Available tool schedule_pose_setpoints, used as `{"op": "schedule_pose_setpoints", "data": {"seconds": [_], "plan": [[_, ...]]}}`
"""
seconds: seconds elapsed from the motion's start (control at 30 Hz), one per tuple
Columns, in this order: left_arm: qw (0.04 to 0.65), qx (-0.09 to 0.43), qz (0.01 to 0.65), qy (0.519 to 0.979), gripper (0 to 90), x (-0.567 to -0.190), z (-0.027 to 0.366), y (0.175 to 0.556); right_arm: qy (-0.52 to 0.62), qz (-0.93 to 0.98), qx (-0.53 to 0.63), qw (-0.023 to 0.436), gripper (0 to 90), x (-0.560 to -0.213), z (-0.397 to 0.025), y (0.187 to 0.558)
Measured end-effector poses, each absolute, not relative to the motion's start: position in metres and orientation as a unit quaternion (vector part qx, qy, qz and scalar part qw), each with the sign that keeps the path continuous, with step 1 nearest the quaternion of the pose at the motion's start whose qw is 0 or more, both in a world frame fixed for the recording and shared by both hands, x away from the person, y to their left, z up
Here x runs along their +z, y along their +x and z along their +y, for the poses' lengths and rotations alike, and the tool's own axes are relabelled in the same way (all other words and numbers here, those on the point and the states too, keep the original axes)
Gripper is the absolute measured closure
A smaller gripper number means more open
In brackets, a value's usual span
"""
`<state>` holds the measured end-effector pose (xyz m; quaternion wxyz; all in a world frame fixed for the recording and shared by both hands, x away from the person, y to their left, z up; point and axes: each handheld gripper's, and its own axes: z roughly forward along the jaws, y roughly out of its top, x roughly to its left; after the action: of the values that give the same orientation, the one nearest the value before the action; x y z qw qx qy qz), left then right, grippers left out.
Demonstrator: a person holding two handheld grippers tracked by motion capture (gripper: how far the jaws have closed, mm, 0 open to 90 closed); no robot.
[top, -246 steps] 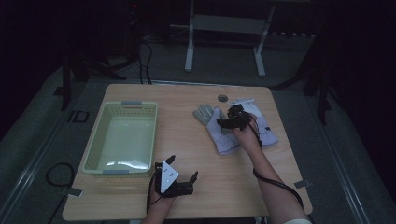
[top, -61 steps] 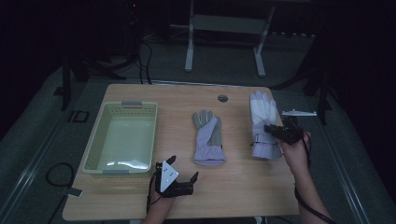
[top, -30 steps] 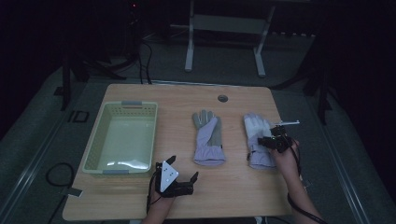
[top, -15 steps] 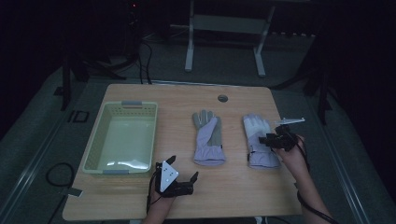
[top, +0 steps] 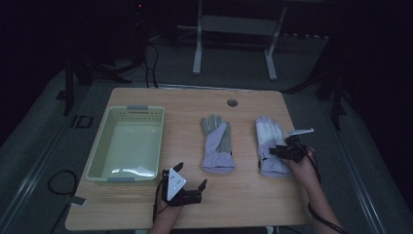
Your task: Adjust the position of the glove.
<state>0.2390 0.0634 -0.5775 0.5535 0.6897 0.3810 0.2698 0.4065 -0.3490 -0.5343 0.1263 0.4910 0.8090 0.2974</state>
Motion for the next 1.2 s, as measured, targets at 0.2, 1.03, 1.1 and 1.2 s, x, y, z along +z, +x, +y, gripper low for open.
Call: {"op": "schedule_pose_setpoints", "data": {"seconds": [0.2,1.03,1.1,1.2], "plan": [[0.554,0.268,0.382,0.689,2.3,-0.577,0.064,0.239,0.511,0.790,0.325,0.098,78.0,-0.530,-0.355,0.405],[0.553,0.271,0.380,0.690,2.4,-0.577,0.063,0.239,0.499,0.768,0.376,0.138,79.5,-0.431,-0.327,0.391],[0.553,0.271,0.380,0.690,2.3,-0.577,0.063,0.239,0.498,0.766,0.383,0.137,79.5,-0.426,-0.321,0.391],[0.553,0.271,0.380,0.690,2.3,-0.578,0.063,0.239,0.498,0.763,0.389,0.137,79.5,-0.421,-0.308,0.391]]}}
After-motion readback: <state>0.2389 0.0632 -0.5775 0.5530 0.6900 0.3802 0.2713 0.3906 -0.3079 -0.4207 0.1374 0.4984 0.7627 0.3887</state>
